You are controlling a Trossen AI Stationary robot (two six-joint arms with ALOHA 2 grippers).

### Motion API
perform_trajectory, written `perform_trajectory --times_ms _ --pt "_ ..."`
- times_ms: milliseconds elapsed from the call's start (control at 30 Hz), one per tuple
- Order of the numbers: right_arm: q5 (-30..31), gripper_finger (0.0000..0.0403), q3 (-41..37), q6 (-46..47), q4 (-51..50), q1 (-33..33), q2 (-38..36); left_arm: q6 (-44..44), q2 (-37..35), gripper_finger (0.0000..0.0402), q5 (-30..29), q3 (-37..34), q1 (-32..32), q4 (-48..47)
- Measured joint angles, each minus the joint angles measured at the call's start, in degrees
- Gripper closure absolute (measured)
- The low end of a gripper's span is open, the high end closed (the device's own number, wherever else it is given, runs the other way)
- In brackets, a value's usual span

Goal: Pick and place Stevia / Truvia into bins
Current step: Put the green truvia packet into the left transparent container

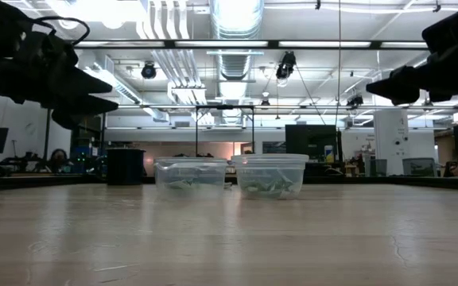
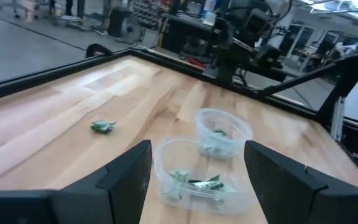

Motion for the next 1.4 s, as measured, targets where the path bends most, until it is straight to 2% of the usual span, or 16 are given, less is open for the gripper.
perform_trajectory --times_ms 100,267,467,600,700,933,1067,1233,1400 --pt "-0.01 0.0078 0.00 -0.37 0.01 0.02 0.67 0.01 1.75 0.0162 -0.06 0.00 0.00 4.38" --pt "-0.02 0.0078 0.00 -0.38 0.03 0.02 1.12 0.02 5.64 0.0162 -0.03 0.00 0.00 16.74" --pt "-0.04 0.0078 0.00 -0.64 0.87 0.02 1.12 0.18 12.99 0.0162 -0.15 0.00 0.00 28.71" --pt "-0.04 0.0078 0.00 -1.50 0.82 0.02 1.12 0.19 19.67 0.0162 -4.71 0.20 0.00 36.05" --pt "-0.04 0.0078 0.00 -1.67 0.81 0.02 1.12 0.53 24.65 0.0162 -7.77 2.39 0.04 36.82" --pt "-0.04 0.0078 0.00 -1.60 0.69 0.02 1.12 7.37 38.05 0.0162 -7.90 11.14 0.18 37.24" --pt "-0.05 0.0078 0.00 -1.61 0.48 0.00 1.12 7.64 45.38 0.0162 -7.86 16.60 1.35 36.76" --pt "-0.09 0.0078 0.00 -1.58 0.35 0.00 1.12 -0.95 54.20 0.0162 -7.58 22.66 5.33 34.49" --pt "-0.07 0.0078 0.00 -1.50 0.33 0.00 1.12 -4.19 61.23 0.0162 -6.07 28.42 9.09 29.55"
